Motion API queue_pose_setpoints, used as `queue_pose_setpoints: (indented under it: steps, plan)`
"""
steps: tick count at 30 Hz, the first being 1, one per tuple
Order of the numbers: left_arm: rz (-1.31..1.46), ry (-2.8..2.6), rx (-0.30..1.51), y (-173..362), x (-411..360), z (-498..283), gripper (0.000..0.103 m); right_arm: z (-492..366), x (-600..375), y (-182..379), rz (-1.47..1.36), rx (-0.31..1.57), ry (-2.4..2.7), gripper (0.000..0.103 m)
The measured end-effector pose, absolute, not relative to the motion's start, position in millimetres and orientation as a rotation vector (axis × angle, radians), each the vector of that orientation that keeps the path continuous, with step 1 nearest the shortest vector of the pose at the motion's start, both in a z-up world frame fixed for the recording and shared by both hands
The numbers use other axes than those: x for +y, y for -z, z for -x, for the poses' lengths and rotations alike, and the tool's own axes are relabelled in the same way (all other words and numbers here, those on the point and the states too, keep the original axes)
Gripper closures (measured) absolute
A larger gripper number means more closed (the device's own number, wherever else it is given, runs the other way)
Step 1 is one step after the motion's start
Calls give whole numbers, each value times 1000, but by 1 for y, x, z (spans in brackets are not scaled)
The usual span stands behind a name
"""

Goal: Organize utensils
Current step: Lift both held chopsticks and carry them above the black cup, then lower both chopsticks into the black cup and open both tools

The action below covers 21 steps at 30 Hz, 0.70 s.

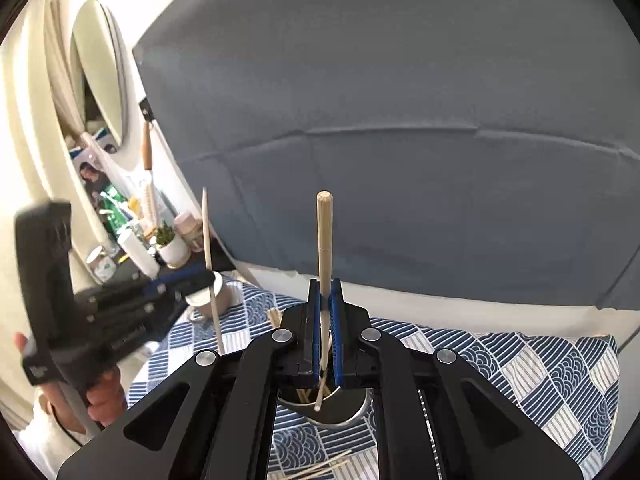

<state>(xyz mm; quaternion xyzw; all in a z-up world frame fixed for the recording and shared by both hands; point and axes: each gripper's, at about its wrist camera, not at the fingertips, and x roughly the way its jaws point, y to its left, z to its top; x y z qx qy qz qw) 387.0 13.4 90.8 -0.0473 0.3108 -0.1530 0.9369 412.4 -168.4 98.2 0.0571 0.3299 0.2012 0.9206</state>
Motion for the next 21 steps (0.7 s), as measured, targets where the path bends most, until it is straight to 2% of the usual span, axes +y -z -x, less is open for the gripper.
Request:
queue_pose_setpoints:
  steps: [5,21]
  plan:
    - [138,375,596,-85,6,-403,98,-418,-157,-75,-103,728,-385,98]
    - [76,499,676,-23,-24,-420,98,-418,-154,-29,-134,828,-330,98]
